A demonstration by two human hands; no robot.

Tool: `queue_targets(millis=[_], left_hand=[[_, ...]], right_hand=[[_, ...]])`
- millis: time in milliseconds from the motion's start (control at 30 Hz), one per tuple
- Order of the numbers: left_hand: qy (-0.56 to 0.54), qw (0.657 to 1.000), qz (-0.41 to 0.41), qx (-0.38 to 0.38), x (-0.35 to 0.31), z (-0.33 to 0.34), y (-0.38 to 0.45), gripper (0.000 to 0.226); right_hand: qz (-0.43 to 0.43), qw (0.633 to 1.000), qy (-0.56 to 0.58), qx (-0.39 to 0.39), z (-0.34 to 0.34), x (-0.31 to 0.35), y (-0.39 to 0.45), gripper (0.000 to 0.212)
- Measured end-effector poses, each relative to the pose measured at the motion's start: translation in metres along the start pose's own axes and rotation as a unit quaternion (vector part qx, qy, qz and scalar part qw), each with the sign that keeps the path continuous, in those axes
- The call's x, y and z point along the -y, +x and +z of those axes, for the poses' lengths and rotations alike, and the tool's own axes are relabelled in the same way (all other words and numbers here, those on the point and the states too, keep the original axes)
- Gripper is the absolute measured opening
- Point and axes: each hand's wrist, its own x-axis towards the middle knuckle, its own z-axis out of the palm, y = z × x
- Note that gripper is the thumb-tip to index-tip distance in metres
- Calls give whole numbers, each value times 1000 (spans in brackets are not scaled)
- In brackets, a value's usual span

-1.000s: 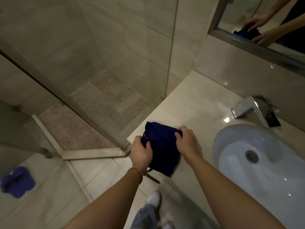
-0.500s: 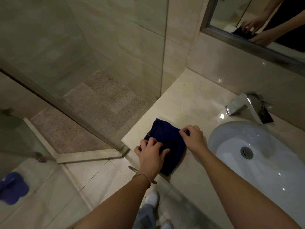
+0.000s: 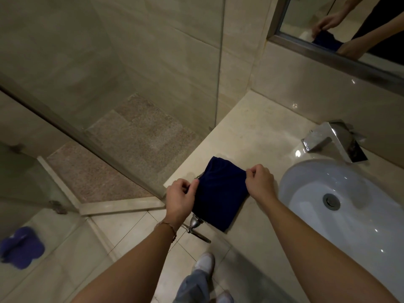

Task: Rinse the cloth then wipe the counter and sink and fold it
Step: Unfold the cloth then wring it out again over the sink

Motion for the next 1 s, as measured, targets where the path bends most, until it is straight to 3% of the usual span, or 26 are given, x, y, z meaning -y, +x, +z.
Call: queue_targets(millis=[133,267,367,467,533,600,667,800,867,1000], left_hand=[[5,1000,0,26,-2,4,-2,19],[-18,999,-39,-7,-4,-3,0,18],[27,999,-35,-9,-8,-9,2,19],[179,979,85,-44,-17,-2,-3,31],[230,952,201,-2,-31,11,-15,33],[250,933,247,80,-41,27,-30,49],[286,922,219,142,-43,45,-40,85],[375,892,183,174,-35,69,-47,139],[385,891,180,161,-33,74,-46,145],[353,906,191,137,-35,76,-41,136]], right_hand=[[-21,997,-44,56,2,14,-3,55],[-31,987,-135,87,4,14,-6,42],[-21,989,-104,99,0,8,-7,33],[-2,991,-87,98,-8,2,-13,29],[26,993,-61,99,-12,-6,-19,30],[43,993,-48,101,-16,-13,-24,32],[50,992,-47,106,-20,-19,-28,32],[68,991,23,114,-28,-21,-35,32],[71,985,100,124,-35,-18,-41,33],[59,961,225,150,-54,-7,-55,29]])
